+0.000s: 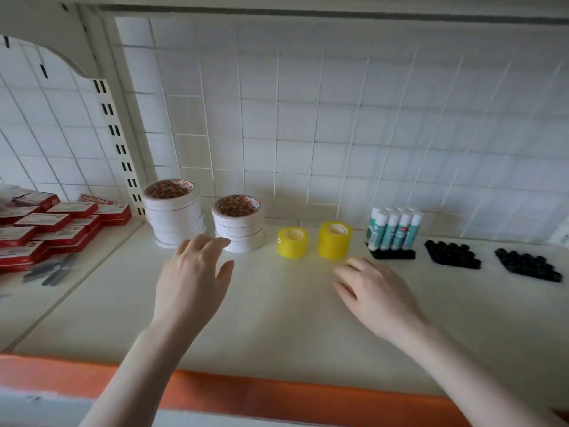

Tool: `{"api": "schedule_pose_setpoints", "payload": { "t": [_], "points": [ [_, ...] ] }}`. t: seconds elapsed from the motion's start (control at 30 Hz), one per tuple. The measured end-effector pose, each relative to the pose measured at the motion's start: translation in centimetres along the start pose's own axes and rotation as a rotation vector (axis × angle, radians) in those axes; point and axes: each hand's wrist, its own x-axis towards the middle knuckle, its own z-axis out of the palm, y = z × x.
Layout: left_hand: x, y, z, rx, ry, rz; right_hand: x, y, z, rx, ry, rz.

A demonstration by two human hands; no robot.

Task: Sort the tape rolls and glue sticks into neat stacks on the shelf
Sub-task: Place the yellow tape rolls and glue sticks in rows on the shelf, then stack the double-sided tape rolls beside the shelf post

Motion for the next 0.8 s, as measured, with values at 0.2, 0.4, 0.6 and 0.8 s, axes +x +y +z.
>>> {"api": "schedule_pose_setpoints", "payload": {
  "t": [0.2, 0.4, 0.6, 0.8],
  "points": [
    [-1.9, 10.4, 3.1, -0.035, -0.041, -0.012, -5.9, 8.9, -3.2, -0.003, -0.073, 0.172],
    [-4.0, 23.9, 7.7, -0.094, -0.021, -0.063, -12.5, 20.7, -6.3, 0.003, -0.029, 0.252],
    [-5.7, 37.6, 11.5, -0.159, -0.065, -0.062, -20.6, 33.2, -9.5, -0.018, 0.005, 0.388],
    [-5.6, 45.4, 12.8, -0.174, -0.106, -0.007, -26.0, 40.6, -11.3, -0.016, 0.097, 0.485]
  ]
}}
